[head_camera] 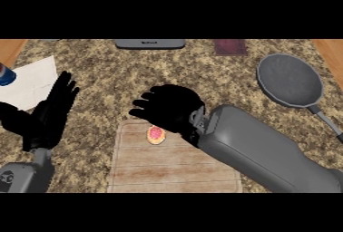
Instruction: Pick the cupcake from the cutting board and place it in the pan
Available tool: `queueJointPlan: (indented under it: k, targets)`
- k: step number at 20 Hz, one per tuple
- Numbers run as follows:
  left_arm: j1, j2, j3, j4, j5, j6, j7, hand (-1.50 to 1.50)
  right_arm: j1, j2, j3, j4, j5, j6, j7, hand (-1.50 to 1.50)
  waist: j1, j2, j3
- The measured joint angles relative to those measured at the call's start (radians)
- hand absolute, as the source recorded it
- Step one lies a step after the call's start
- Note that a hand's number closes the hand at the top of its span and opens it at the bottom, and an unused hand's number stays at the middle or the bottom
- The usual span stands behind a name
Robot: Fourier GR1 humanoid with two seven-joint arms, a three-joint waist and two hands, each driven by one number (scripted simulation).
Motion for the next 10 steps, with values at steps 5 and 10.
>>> queueJointPlan:
  k: [5, 10]
  targets:
    - [0.009, -0.015, 0.001, -0.029, -0.021, -0.006, 0.016, 0.00, 0.046, 0.100, 0.002, -0.002, 0.069, -0.004, 0.036, -1.50, 0.003, 0.001, 0.000]
    - [0.020, -0.045, 0.000, -0.037, -0.047, -0.004, 0.017, 0.00, 0.064, 0.172, -0.002, 0.024, 0.139, 0.038, 0.077, -1.50, 0.003, 0.001, 0.000]
